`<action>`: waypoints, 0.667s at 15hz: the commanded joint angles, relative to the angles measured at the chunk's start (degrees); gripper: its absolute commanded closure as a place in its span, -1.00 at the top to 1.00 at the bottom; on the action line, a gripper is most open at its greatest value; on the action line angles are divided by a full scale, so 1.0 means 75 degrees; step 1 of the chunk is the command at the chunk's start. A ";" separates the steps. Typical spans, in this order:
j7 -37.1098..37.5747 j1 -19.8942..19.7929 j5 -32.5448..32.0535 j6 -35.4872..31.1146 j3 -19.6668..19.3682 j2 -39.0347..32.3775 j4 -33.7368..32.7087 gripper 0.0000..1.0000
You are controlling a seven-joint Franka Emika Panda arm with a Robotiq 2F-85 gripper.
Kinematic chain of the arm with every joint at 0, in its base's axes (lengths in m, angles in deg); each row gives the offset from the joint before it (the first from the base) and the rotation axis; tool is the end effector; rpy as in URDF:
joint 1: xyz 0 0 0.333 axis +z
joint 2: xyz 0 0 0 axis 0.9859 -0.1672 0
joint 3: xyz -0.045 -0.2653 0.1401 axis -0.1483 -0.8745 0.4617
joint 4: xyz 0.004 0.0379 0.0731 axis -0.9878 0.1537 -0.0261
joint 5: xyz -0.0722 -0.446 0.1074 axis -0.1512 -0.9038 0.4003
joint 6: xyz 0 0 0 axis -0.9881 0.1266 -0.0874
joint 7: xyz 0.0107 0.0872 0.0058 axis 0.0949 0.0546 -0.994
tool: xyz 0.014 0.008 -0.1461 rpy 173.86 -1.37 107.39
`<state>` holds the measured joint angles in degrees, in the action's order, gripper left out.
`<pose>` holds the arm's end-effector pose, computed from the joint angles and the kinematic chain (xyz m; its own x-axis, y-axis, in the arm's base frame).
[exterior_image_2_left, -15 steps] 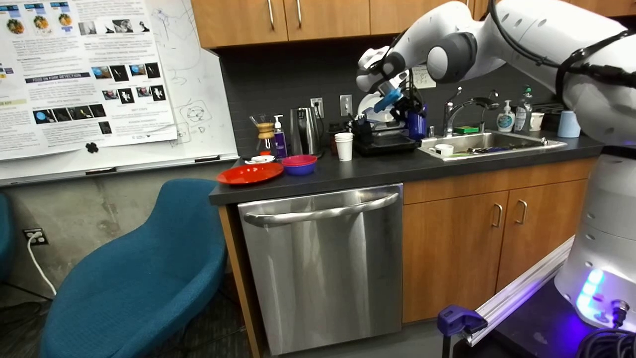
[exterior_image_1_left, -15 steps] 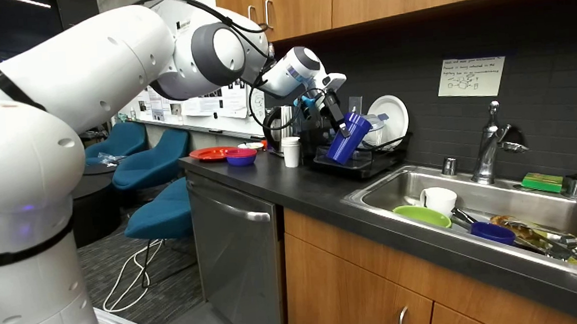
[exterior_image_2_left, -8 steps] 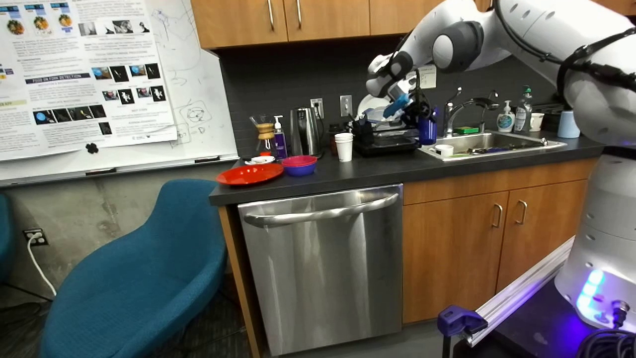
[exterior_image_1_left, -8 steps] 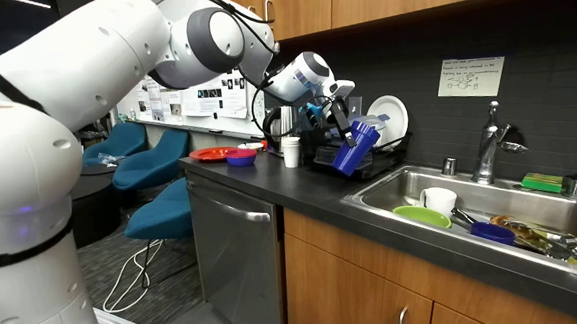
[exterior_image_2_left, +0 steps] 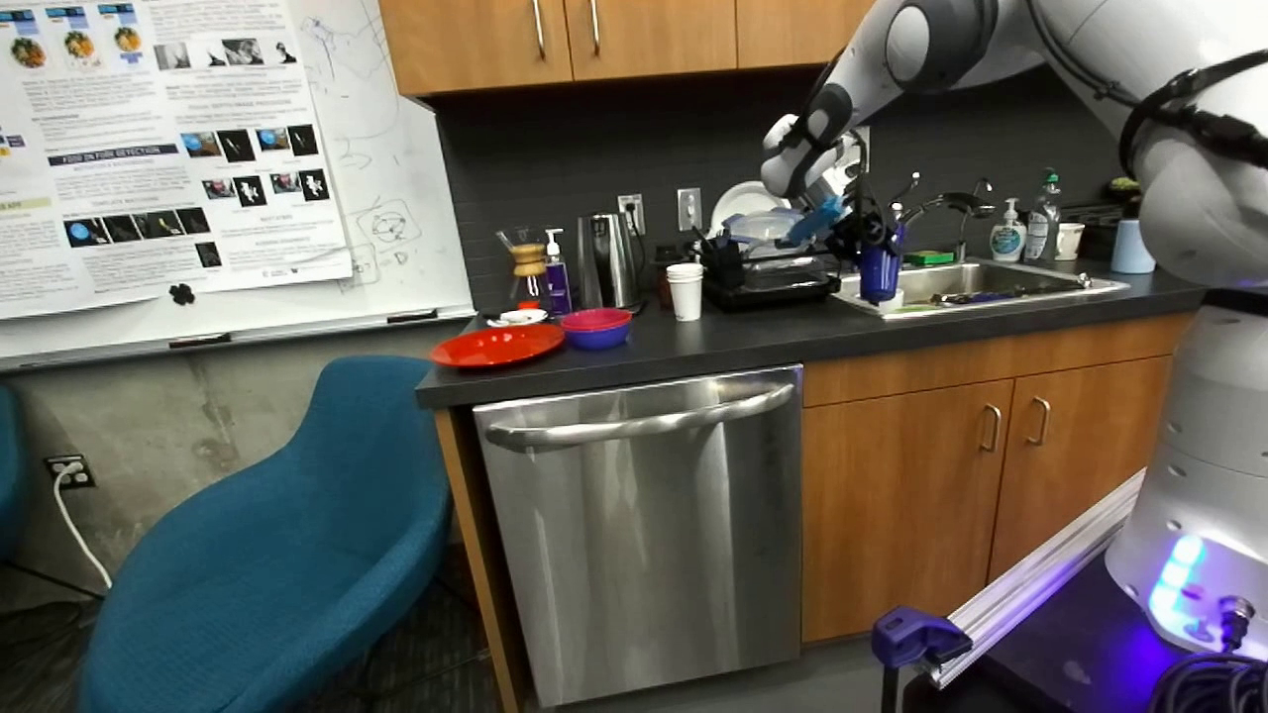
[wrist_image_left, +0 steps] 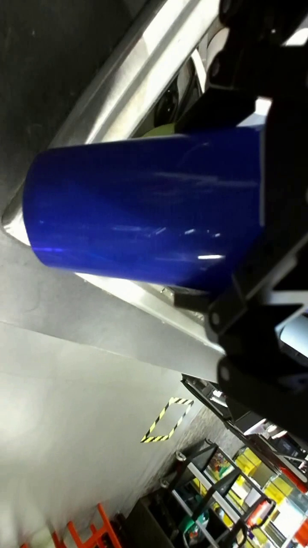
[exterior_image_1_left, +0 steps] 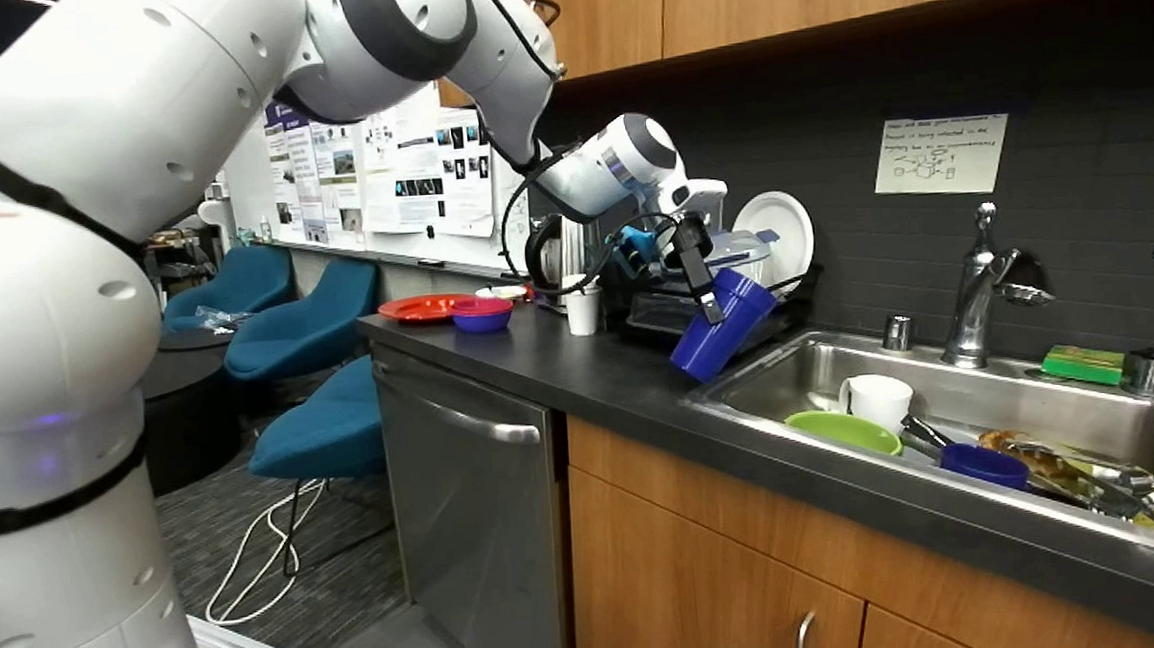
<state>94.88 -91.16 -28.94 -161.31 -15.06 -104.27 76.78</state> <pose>0.6898 -0.3363 0.2547 0.1743 -0.9003 0.3988 -0.8983 0.0205 0.4389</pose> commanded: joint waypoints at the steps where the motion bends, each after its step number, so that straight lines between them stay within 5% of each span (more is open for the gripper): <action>1: 0.0303 0.0201 0.0138 -0.0936 -0.0243 0.1114 0.1827 0.21; 10: 0.1182 0.0503 -0.0318 -0.2510 -0.0570 0.3404 0.4846 0.21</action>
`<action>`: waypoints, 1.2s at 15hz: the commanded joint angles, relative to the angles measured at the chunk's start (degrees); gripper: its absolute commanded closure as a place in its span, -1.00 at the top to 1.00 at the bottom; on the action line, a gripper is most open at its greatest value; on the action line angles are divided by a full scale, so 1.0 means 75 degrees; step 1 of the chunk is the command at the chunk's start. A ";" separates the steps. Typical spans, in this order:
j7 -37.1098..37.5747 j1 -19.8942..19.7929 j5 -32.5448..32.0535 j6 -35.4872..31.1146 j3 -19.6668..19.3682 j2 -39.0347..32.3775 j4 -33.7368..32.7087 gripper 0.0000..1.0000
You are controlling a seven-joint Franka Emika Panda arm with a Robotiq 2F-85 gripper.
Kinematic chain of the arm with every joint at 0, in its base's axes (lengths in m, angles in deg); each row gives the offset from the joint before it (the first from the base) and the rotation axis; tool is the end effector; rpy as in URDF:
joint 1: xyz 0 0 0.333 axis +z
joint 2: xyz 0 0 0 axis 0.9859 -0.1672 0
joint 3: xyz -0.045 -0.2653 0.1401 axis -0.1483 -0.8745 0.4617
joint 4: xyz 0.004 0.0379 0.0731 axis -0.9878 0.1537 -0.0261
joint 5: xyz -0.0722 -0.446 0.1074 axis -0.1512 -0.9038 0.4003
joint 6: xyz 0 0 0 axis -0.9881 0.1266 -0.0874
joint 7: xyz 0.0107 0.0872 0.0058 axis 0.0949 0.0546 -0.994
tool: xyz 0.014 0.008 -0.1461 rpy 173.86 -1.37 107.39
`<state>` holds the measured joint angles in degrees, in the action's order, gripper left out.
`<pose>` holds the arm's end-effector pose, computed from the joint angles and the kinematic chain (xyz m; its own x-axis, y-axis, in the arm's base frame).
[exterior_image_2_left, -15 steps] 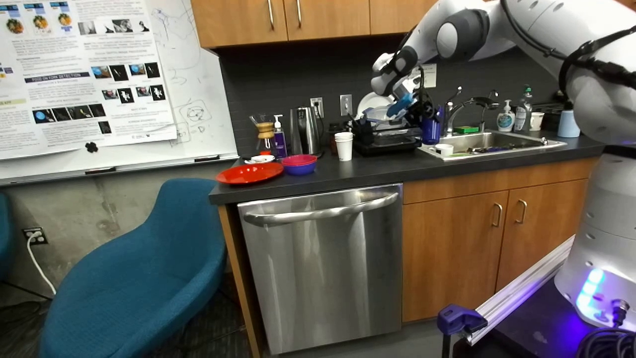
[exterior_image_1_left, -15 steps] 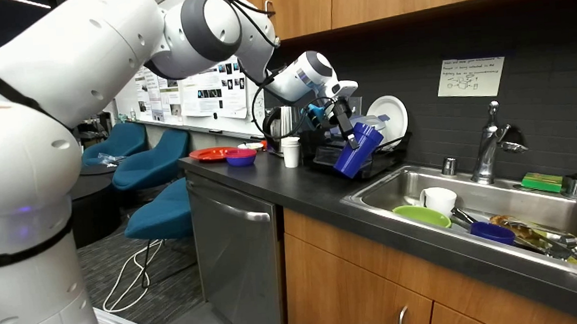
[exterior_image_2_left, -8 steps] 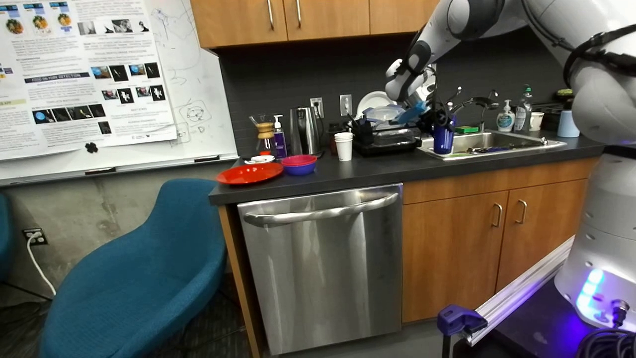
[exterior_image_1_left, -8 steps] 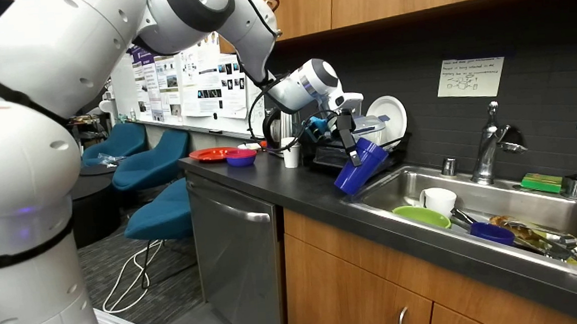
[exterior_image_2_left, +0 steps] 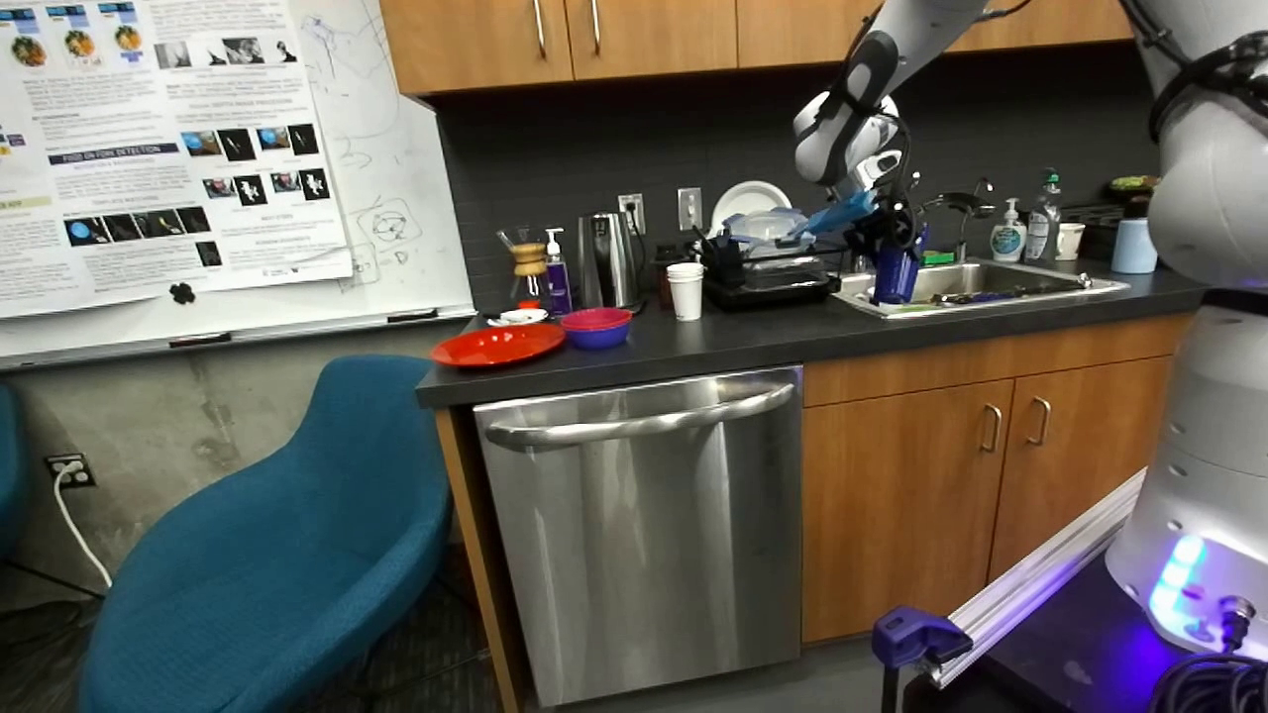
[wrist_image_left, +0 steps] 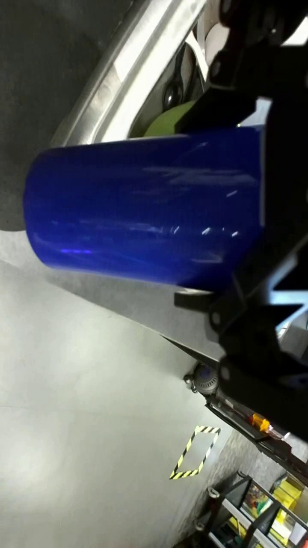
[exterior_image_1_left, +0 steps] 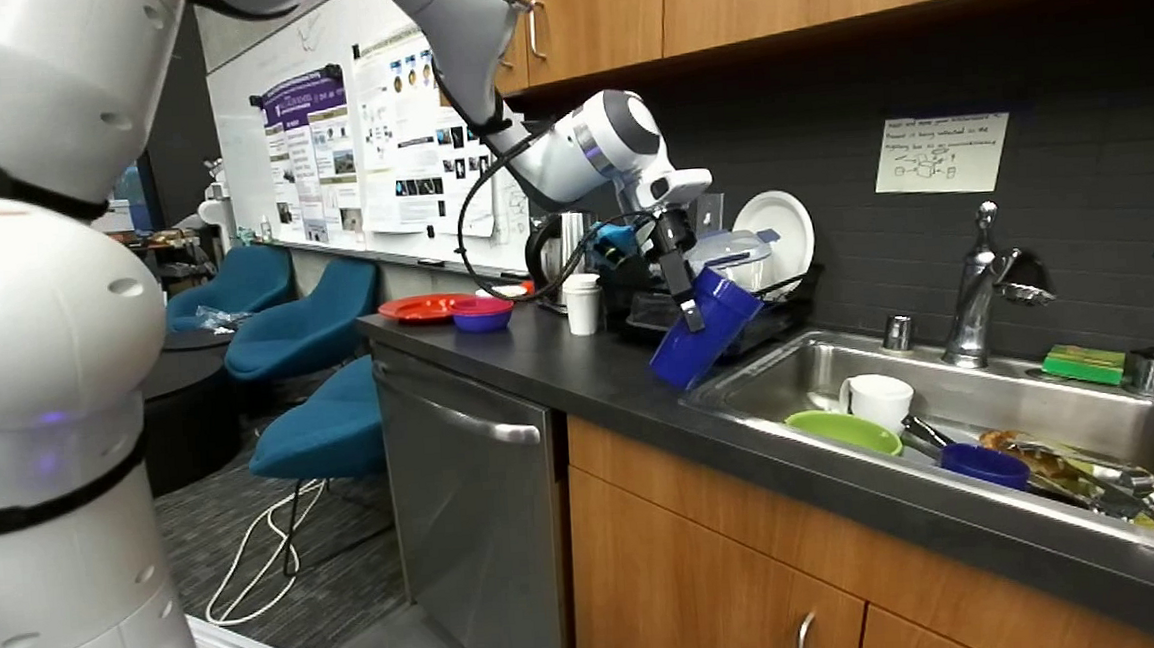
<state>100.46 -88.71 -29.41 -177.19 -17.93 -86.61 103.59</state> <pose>0.6186 -0.3211 0.2551 0.1122 -0.9090 0.4014 -0.9527 0.0164 0.3035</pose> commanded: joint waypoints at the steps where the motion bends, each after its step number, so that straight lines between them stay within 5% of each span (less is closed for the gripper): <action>1: 0.0560 0.0180 -0.0335 -0.0377 -0.0204 0.1229 0.1476 0.21; 6: 0.1030 0.0108 -0.0715 -0.0176 -0.0110 0.1362 0.1541 0.21; 18: 0.0557 -0.0089 -0.0519 -0.0003 -0.0073 0.0666 -0.0015 0.21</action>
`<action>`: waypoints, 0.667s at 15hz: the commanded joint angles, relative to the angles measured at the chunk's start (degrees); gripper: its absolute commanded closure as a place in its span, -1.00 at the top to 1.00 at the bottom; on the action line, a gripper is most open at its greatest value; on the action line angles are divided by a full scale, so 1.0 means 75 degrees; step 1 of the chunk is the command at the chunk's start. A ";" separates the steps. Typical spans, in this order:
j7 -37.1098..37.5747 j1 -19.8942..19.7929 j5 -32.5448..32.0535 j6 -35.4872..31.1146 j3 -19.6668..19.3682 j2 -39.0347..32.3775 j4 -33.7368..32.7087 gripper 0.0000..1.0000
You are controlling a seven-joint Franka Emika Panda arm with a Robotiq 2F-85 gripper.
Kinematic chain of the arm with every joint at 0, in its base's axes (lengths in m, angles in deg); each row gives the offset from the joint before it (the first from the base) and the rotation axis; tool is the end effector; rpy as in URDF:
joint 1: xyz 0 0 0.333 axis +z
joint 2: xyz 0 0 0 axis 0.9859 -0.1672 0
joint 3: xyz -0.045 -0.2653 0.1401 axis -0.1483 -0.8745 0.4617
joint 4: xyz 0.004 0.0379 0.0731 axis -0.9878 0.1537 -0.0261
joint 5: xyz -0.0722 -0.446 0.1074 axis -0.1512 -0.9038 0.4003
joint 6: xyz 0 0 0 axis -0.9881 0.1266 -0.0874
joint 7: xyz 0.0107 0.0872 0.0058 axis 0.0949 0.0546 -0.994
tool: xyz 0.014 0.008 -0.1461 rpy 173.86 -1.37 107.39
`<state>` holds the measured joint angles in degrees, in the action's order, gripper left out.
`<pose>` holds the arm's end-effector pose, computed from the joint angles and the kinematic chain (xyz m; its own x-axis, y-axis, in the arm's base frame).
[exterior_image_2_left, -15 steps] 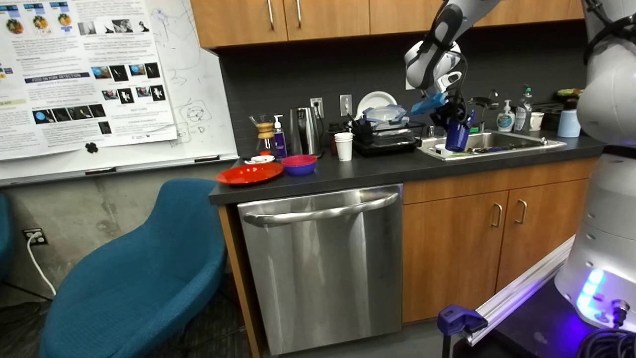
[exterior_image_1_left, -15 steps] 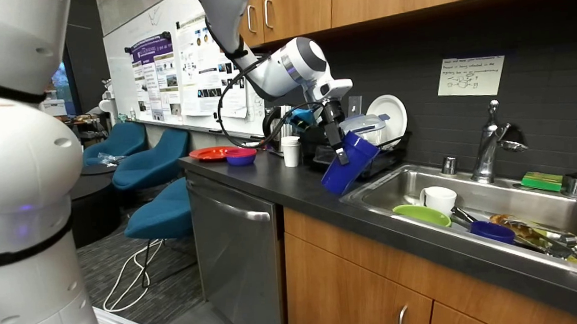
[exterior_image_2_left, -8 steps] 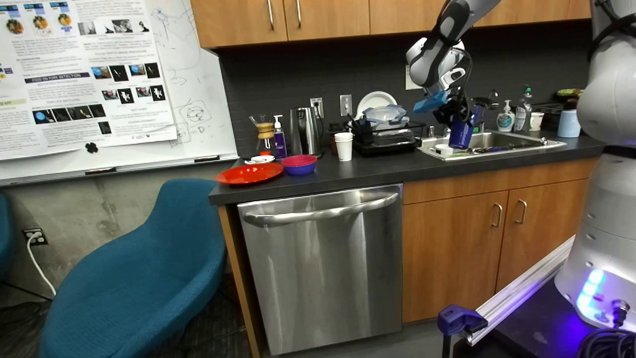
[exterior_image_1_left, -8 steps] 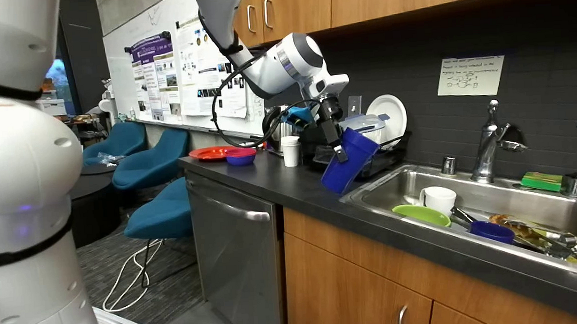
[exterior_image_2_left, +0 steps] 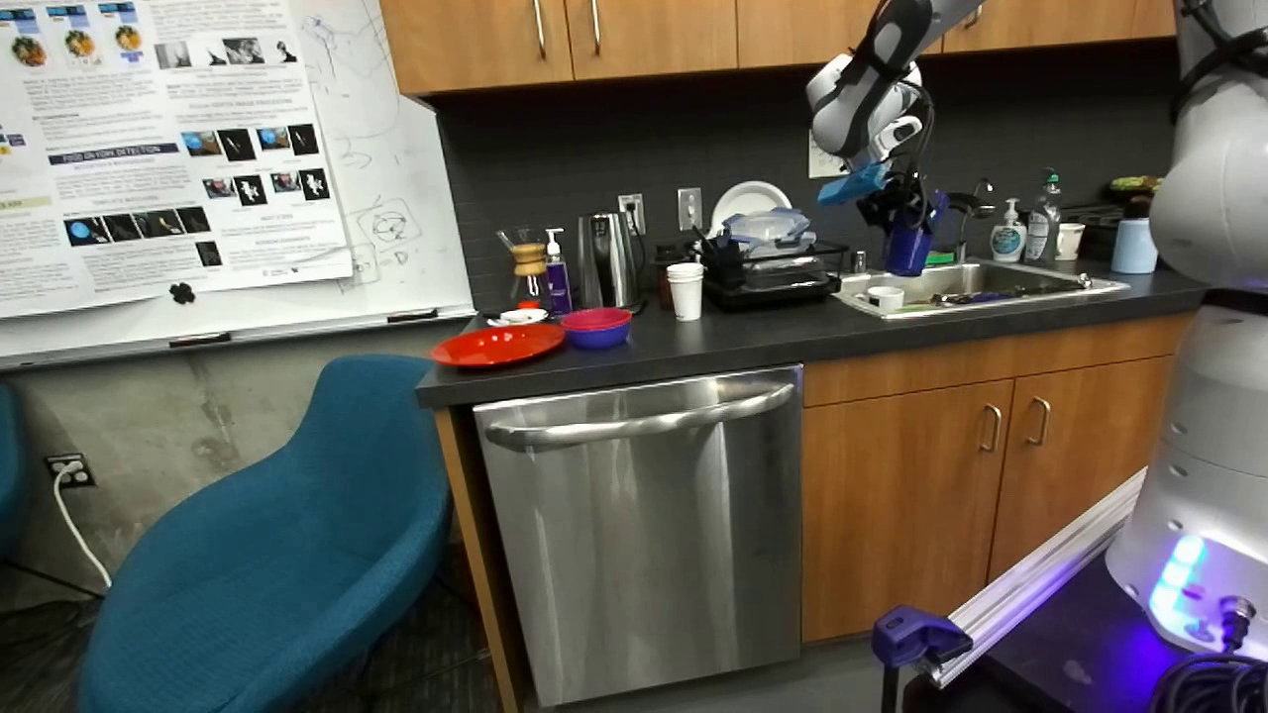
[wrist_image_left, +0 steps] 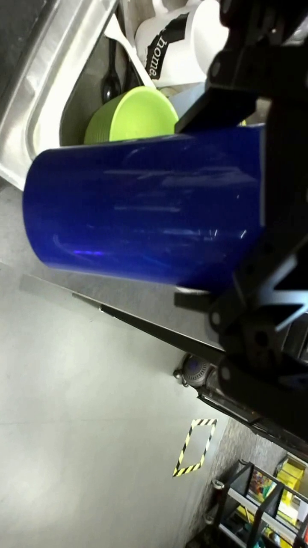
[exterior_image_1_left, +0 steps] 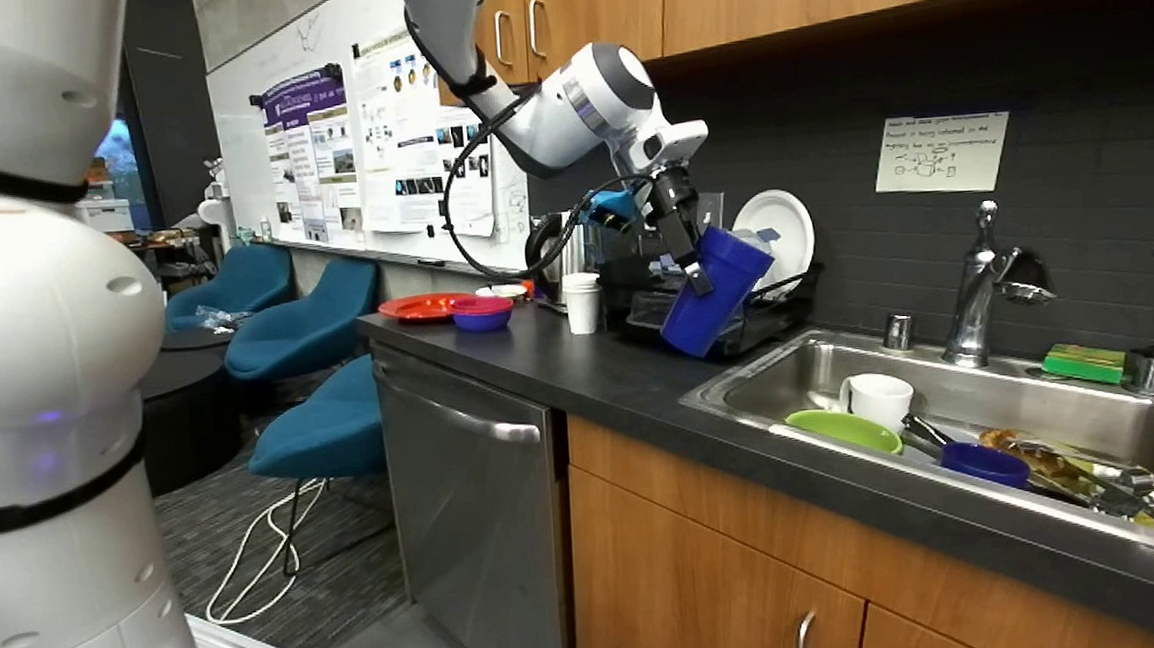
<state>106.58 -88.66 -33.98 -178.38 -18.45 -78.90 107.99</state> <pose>0.6017 -0.3271 0.3091 0.0196 -0.8765 0.4810 -0.9744 0.0910 0.2054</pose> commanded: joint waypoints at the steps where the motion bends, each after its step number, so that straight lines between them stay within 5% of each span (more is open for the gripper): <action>1: -0.0362 -0.0119 0.0144 0.0175 0.0010 -0.0512 -0.0801 0.21; 10: -0.1320 -0.0193 0.0787 0.0653 -0.0039 -0.2125 -0.2611 0.21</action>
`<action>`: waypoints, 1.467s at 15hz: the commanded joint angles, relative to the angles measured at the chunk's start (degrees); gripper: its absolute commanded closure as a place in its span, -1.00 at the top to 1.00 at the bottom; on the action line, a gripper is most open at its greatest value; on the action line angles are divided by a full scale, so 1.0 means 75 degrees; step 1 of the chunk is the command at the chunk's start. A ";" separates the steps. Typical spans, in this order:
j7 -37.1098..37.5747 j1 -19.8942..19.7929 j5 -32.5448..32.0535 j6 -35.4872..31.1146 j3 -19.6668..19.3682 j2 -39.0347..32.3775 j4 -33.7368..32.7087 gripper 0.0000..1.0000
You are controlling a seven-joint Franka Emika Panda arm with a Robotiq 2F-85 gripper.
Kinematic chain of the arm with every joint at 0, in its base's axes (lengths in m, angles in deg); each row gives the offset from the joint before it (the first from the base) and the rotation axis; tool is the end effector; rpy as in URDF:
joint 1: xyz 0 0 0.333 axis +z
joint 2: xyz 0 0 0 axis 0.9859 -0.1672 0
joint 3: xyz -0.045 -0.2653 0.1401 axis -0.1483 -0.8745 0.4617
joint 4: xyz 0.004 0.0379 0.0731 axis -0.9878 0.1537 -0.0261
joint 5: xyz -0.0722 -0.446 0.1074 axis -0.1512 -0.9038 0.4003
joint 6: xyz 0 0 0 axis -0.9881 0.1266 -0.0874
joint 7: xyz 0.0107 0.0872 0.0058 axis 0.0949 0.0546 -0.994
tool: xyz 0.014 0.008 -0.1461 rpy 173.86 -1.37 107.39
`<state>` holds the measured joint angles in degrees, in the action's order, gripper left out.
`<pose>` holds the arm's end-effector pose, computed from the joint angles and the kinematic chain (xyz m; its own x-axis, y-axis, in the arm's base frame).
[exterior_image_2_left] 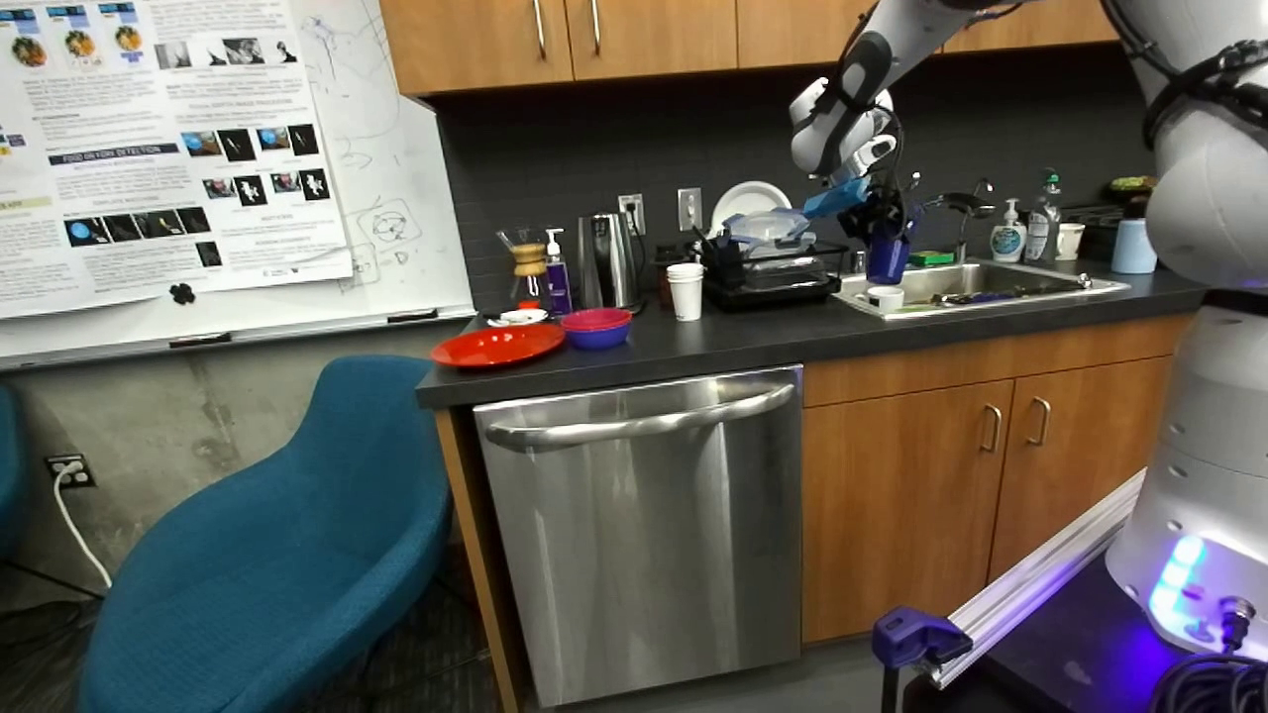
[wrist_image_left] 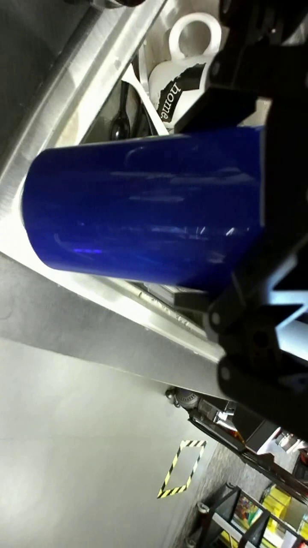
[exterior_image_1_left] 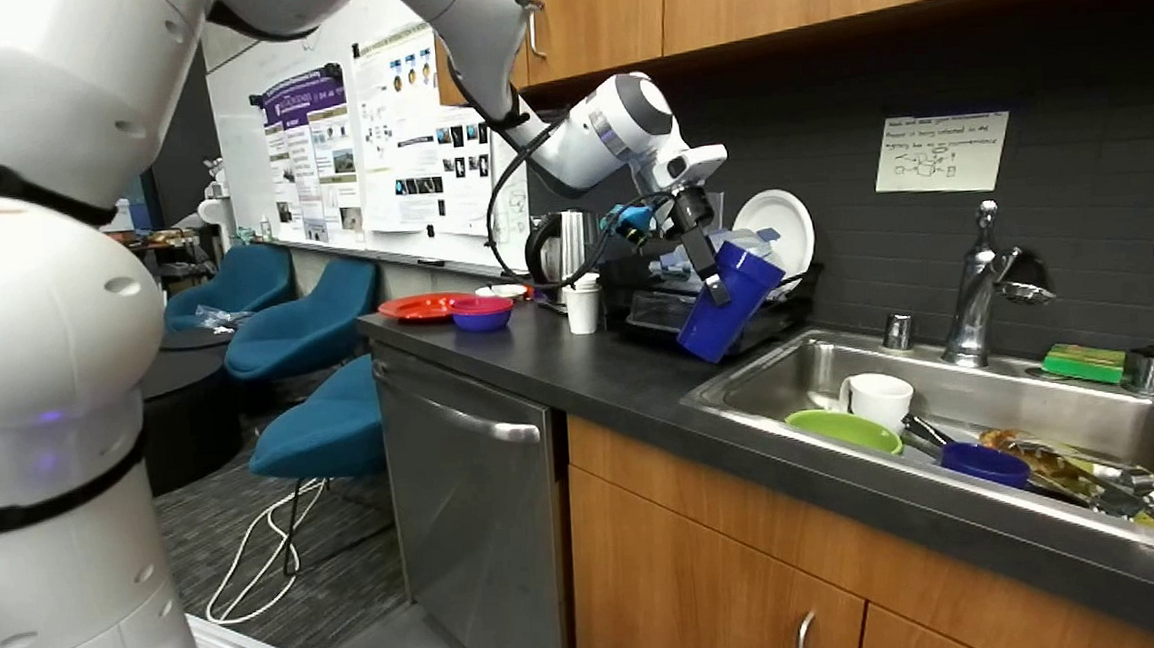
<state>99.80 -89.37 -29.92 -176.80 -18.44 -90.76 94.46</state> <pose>0.6553 -0.3439 0.2880 0.0975 -0.8823 0.4605 -0.9689 0.0216 0.2464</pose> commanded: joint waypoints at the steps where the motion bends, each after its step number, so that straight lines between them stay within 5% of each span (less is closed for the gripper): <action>1: -0.0467 -0.0097 0.0256 0.0566 -0.0069 -0.0715 -0.1006 0.21; 14: -0.0282 0.0168 -0.0112 0.3113 -0.0404 -0.3268 -0.4608 0.21; 22: -0.0234 0.0110 -0.0136 0.4254 -0.0420 -0.4201 -0.6065 0.21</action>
<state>98.22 -87.99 -31.80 -146.28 -21.25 -117.64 55.73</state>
